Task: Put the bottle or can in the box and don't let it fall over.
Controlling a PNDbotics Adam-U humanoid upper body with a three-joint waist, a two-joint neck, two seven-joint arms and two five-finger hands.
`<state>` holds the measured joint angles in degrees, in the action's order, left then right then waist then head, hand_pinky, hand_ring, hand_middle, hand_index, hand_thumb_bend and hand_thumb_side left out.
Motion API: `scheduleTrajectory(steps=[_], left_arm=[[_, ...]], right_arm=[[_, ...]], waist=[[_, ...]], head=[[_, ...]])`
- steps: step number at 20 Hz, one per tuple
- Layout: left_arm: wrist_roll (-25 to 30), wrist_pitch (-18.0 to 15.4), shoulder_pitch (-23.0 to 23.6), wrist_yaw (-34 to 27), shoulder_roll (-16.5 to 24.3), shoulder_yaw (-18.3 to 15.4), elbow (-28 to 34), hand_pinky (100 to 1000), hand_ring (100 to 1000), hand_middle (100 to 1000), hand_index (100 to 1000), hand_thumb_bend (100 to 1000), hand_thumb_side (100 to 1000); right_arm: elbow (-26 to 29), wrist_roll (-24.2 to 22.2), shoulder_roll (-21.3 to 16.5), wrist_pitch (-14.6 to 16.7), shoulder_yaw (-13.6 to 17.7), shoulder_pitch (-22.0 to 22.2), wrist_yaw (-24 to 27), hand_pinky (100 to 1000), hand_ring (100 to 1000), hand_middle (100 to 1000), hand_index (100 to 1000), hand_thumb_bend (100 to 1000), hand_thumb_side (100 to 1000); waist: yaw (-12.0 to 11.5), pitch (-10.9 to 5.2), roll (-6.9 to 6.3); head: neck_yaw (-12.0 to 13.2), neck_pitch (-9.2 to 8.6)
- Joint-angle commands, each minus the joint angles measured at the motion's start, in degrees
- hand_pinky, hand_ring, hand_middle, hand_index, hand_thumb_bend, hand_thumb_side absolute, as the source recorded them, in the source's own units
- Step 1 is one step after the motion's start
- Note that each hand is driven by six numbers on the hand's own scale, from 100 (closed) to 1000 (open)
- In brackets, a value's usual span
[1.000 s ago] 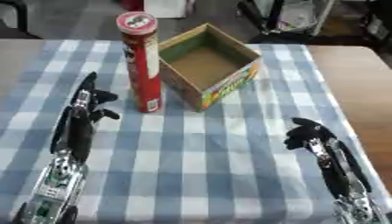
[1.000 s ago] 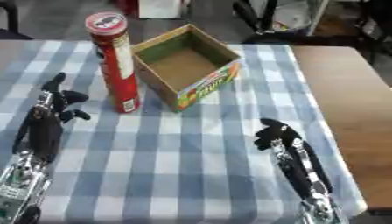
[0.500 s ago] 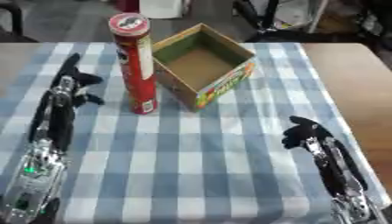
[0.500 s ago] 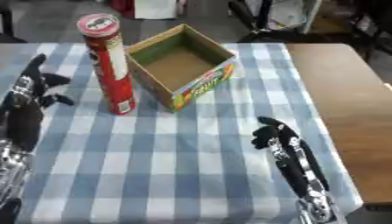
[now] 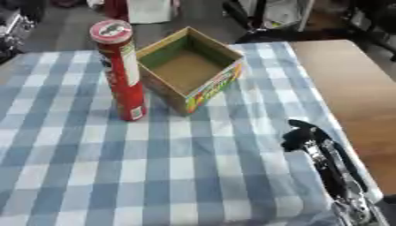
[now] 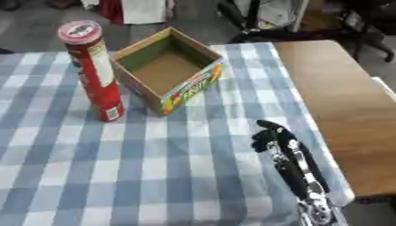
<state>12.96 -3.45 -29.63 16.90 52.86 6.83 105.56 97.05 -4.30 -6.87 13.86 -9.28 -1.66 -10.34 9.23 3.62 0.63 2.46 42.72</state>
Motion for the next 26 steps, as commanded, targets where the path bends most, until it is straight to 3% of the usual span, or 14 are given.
scheduleTrajectory(steps=[1, 6, 11, 18, 26], left_arm=[[8.49, -2.28, -6.57, 4.78, 3.1, 4.24, -5.94, 874, 865, 836, 997, 440, 958], [18.02, -5.65, -18.58, 14.1, -3.61, 9.85, -19.03, 902, 860, 852, 992, 536, 964], [19.65, -7.58, -24.59, 22.31, -10.56, 10.45, -29.92, 872, 856, 848, 989, 560, 966], [18.01, -9.25, -27.25, 27.53, -14.92, 9.99, -37.27, 861, 855, 846, 991, 550, 976], [18.49, -10.4, -27.11, 29.92, -15.79, 9.88, -40.32, 856, 848, 842, 993, 558, 991]], right_arm=[[0.48, -0.41, -1.13, 0.21, -0.27, -0.22, -0.25, 594, 599, 586, 831, 100, 900], [0.38, -0.65, -1.2, 0.31, -0.42, -0.03, -0.24, 594, 599, 586, 831, 100, 901], [0.3, -0.79, -1.08, 0.37, -0.57, 0.0, -0.14, 594, 599, 585, 830, 100, 904], [0.15, -1.08, -1.03, 0.47, -0.8, -0.06, -0.04, 594, 599, 585, 830, 100, 907], [0.03, -1.16, -1.01, 0.54, -0.79, -0.16, 0.02, 594, 598, 585, 829, 100, 908]], waist=[[0.3, -1.07, -0.38], [0.52, -1.31, -0.52], [0.82, -1.39, -0.48], [1.27, -1.39, -0.57], [1.45, -1.39, -0.63]], head=[[0.1, -0.61], [-0.82, -0.69], [-0.63, -0.53], [0.52, 0.08], [0.85, 0.34]])
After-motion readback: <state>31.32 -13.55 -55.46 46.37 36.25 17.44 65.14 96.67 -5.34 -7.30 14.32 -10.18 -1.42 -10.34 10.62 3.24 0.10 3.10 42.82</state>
